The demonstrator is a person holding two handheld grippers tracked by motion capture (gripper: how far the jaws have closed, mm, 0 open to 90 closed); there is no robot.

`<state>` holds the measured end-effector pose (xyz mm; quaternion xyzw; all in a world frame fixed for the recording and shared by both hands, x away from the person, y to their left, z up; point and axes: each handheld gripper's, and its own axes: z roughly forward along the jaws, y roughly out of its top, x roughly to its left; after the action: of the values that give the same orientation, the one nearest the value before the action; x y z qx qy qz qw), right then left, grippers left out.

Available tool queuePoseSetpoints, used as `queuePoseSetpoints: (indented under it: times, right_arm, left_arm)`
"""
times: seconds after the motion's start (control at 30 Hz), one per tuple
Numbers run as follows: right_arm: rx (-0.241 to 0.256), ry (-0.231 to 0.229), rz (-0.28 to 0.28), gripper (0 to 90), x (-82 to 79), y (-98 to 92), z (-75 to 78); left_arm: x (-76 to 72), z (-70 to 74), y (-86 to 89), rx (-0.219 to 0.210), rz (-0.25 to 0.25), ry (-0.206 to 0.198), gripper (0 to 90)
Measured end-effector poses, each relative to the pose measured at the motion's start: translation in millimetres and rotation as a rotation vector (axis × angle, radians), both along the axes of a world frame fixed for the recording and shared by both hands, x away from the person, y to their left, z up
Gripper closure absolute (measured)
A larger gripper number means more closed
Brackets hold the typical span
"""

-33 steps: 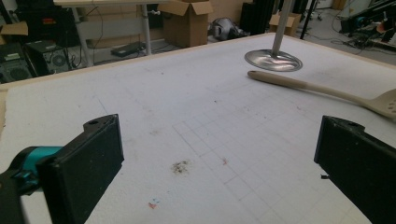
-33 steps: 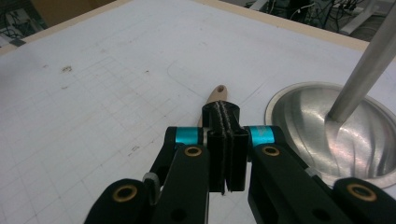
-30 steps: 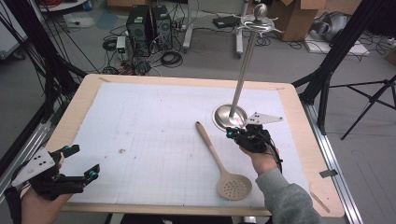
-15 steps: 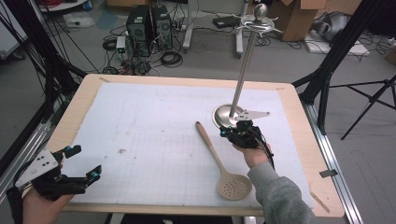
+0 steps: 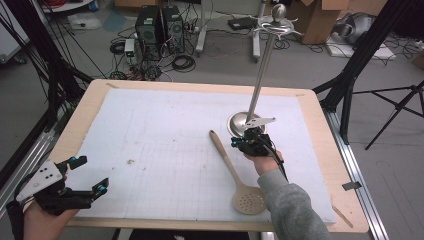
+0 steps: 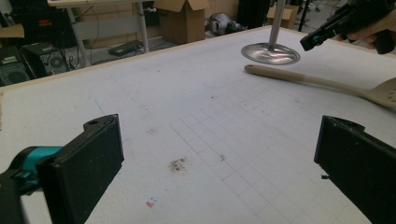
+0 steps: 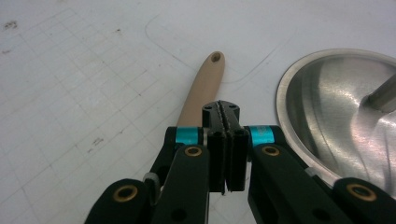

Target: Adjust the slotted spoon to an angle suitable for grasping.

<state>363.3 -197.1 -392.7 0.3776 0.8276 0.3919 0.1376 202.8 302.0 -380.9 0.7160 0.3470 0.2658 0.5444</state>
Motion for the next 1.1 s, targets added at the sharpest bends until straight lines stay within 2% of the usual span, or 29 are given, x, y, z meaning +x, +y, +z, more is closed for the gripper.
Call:
queuePoseSetpoints:
  times: [0.2, 0.37, 0.47, 0.63, 0.83, 1.1]
  right_arm:
    - [-0.011, 0.016, 0.011, 90.0, 2.9, 1.4, -3.9]
    - [-0.026, 0.051, 0.021, 90.0, 6.0, 5.3, -10.6]
    - [-0.035, 0.06, 0.027, 90.0, 6.3, 8.0, -12.7]
    - [-0.037, 0.082, 0.027, 90.0, 7.6, 11.3, -17.0]
    - [-0.04, 0.09, 0.028, 90.0, 8.5, 15.1, -20.5]
    - [-0.062, 0.117, 0.037, 90.0, 10.5, 17.2, -25.5]
  left_arm:
    - [0.8, -1.7, -1.9, 0.005, -0.005, 0.009, 1.7]
    - [1.0, -2.3, -1.8, 0.005, -0.006, 0.011, 1.8]
    - [0.9, -2.2, -2.4, -0.01, -0.009, 0.02, 1.7]
    - [0.0, -1.7, -4.8, -0.007, -0.016, 0.011, 1.7]
    - [1.3, -5.1, -7.2, 0.01, -0.017, 0.024, 1.8]
    - [-0.3, -2.7, -10.5, -0.002, -0.032, 0.018, 1.8]
